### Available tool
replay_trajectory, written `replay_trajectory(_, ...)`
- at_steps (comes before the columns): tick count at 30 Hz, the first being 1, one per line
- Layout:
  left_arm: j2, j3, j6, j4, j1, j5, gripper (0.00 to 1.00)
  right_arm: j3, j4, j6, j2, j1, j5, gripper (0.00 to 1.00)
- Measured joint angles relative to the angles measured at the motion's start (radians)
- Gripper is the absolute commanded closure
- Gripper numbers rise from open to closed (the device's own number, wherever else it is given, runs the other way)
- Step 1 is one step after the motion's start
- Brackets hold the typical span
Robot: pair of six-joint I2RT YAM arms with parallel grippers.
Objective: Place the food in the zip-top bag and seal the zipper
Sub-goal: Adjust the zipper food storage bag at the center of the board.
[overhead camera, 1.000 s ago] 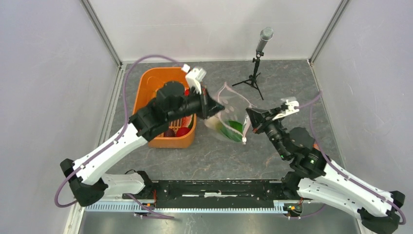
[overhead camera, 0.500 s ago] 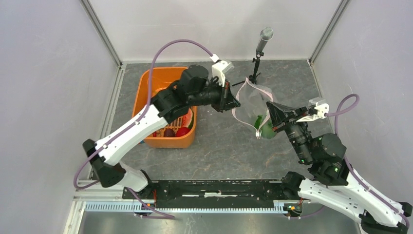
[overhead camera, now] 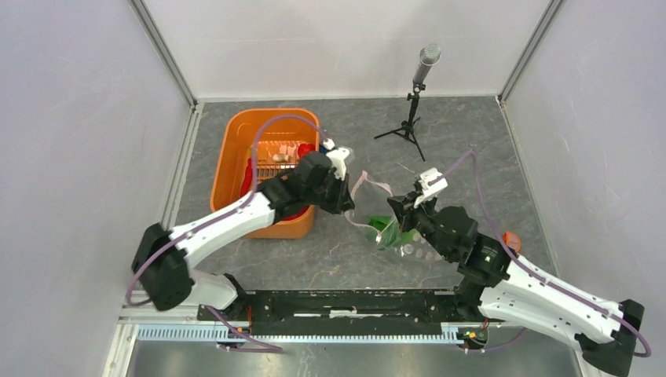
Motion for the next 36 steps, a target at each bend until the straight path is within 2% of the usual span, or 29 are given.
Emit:
replay_trajectory(5,-0.189,0.012,0.0,0.066,0.015,-0.011,0.98,0.013,0.116,-0.019,-0.085,0.0,-0.057,1.0)
replay_trajectory(9,-0.269,0.001,0.0,0.121,0.015,-0.016,0.98,-0.027,0.222,-0.019,-0.13,0.0,-0.075,1.0)
replay_trajectory(13,-0.285,0.0,0.002,0.121,0.015,0.002,0.98,-0.099,0.282,-0.039,-0.17,-0.001,-0.096,1.0)
replay_trajectory(21,-0.288,0.043,0.023,0.156,0.015,0.01,0.98,-0.001,0.321,-0.151,-0.15,-0.001,-0.092,1.0)
replay_trajectory(26,-0.293,-0.111,0.012,0.236,0.015,-0.005,0.97,-0.126,0.359,-0.11,-0.162,-0.001,-0.066,1.0)
replay_trajectory(28,-0.293,-0.19,0.002,0.235,0.015,-0.018,0.87,-0.181,0.343,-0.079,-0.148,-0.001,-0.076,1.0)
replay_trajectory(31,-0.293,-0.237,-0.01,0.212,0.015,-0.031,0.83,-0.207,0.323,-0.05,-0.12,-0.001,-0.098,1.0)
replay_trajectory(32,-0.293,-0.237,-0.013,0.209,0.015,-0.037,0.73,-0.207,0.325,-0.043,-0.114,-0.001,-0.106,1.0)
replay_trajectory(33,-0.295,-0.233,-0.014,0.208,0.015,-0.045,0.58,-0.205,0.327,-0.04,-0.111,-0.001,-0.118,1.0)
replay_trajectory(35,-0.296,-0.216,-0.013,0.194,0.015,-0.062,0.49,-0.193,0.324,-0.031,-0.099,-0.001,-0.13,1.0)
replay_trajectory(36,-0.297,-0.2,-0.02,0.179,0.015,-0.075,0.38,-0.18,0.325,-0.023,-0.087,-0.001,-0.138,1.0)
